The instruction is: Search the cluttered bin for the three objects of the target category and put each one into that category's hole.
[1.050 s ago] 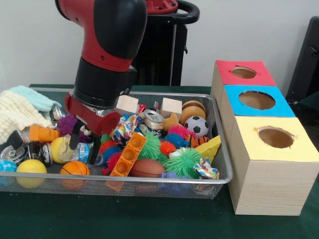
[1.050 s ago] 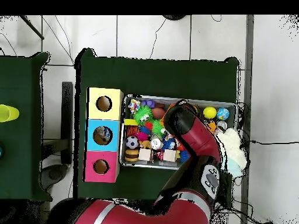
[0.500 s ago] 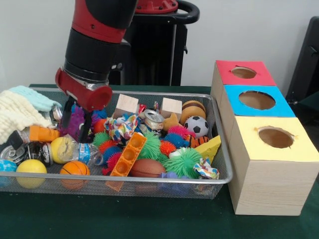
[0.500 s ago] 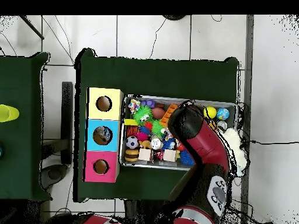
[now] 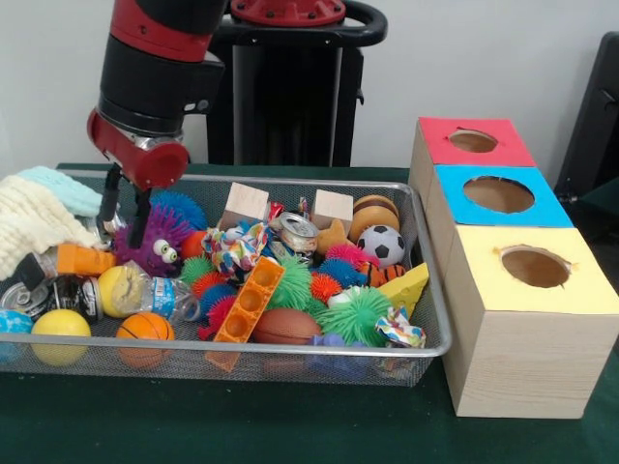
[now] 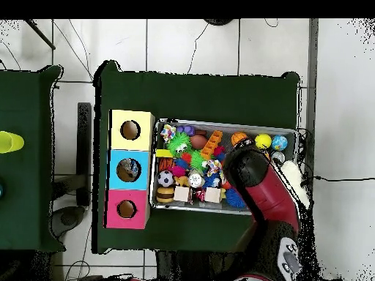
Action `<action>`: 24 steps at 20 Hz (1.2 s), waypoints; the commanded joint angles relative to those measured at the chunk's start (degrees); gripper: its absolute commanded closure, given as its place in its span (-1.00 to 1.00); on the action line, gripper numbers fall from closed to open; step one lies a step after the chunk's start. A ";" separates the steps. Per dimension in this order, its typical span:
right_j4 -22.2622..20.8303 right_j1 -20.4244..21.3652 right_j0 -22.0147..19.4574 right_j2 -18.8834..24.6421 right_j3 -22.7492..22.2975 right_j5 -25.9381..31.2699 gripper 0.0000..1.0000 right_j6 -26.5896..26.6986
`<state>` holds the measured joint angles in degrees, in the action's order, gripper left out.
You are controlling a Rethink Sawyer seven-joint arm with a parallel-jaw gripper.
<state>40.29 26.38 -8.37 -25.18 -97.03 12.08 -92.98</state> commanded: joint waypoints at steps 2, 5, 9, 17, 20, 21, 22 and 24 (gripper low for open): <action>-1.14 -0.86 -5.09 13.30 -8.36 -4.77 -1.00 -12.27; -1.43 -1.13 -6.88 15.92 -9.34 -6.71 -1.00 -12.63; -2.51 -1.08 -10.07 20.67 -10.56 -11.16 -1.00 -14.13; -0.93 0.26 -7.73 18.39 -7.95 -8.11 -1.00 -12.92; -0.26 0.42 -5.44 15.50 -6.42 -5.64 -1.00 -12.67; -0.09 0.44 -4.72 14.56 -5.92 -4.85 -1.00 -12.63; 0.22 0.39 -3.52 13.01 -5.06 -3.38 -1.00 -12.78; 0.45 0.63 -2.23 11.26 -4.44 -1.86 -1.00 -13.04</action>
<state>40.35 27.08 -13.66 -15.52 -104.03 2.84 -92.98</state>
